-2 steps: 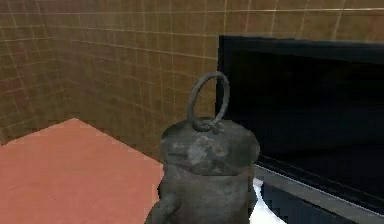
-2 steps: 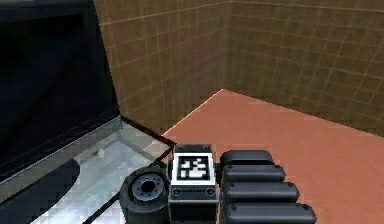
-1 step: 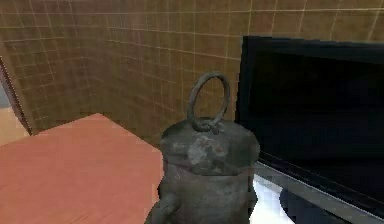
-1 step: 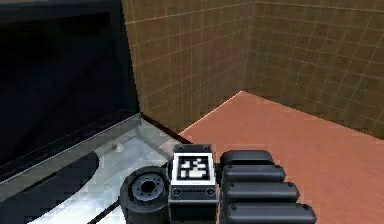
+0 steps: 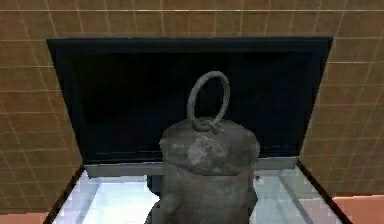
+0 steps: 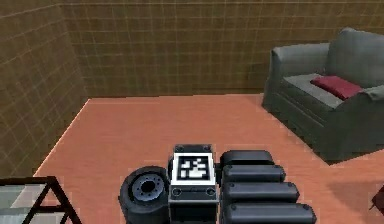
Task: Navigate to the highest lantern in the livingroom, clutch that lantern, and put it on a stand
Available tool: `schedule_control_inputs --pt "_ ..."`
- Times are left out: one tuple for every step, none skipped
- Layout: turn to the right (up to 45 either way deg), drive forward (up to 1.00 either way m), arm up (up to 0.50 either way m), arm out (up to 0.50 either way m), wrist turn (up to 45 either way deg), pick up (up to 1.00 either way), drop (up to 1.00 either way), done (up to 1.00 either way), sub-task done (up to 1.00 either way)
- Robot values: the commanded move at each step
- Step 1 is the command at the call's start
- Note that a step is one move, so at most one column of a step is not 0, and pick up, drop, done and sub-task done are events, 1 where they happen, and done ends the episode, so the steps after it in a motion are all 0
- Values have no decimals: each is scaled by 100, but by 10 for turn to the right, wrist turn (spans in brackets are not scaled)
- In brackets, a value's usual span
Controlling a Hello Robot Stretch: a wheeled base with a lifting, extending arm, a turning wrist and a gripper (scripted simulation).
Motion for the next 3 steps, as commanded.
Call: schedule_control_inputs --pt "30 0 0 0 0 0 0 0 0" --pt "0 35 0 0 0 0 0 0 0" --pt "-30 0 0 0 0 0 0 0 0"
